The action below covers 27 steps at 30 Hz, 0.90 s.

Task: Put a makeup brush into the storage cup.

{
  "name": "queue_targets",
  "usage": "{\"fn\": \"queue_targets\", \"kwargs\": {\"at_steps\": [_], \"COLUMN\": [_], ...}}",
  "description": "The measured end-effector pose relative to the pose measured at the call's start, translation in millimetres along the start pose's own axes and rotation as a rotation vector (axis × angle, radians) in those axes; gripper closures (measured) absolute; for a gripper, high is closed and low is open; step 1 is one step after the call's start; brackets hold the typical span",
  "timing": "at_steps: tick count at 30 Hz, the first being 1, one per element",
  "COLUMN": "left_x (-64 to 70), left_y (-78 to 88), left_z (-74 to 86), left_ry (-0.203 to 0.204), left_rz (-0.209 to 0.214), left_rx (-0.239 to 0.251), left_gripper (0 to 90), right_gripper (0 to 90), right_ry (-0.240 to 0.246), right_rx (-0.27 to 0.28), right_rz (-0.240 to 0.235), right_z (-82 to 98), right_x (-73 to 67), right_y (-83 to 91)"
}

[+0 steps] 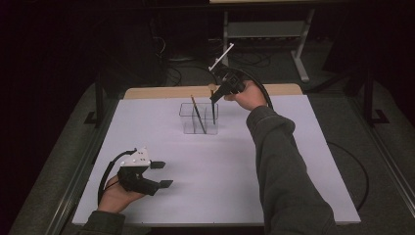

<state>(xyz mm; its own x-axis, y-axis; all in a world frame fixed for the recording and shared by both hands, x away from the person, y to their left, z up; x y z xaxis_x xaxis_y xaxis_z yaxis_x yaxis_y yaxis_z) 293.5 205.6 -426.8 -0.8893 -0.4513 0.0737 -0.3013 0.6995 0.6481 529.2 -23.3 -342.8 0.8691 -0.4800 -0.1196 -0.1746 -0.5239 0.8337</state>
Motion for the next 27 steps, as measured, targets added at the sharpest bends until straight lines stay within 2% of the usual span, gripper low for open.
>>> {"fn": "queue_targets", "kwargs": {"at_steps": [27], "left_x": [0.4], "left_y": [-1.9], "left_z": [0.6], "left_ry": [0.006], "left_rz": [0.003], "left_rx": [0.001], "left_gripper": [30.4], "right_gripper": [83.2], "right_ry": [-0.029], "right_rx": [-0.001], "right_rz": [-0.006], "right_z": [13.9], "right_x": [3.4], "right_y": [-9.8]}}
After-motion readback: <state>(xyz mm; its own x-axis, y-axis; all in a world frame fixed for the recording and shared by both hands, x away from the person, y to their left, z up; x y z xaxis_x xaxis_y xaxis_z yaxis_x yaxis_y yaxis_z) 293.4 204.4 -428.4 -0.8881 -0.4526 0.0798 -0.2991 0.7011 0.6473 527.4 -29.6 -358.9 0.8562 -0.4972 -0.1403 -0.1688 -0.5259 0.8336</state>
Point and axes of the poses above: each handheld gripper's, and its own axes: y roughly backward along the jaws, z roughly out of its underside, x roughly to its right, the point moved 6 cm from there along -y, roughly forward along the jaws, and after that the axes turned 1 degree about z, right-handed, at the moved point
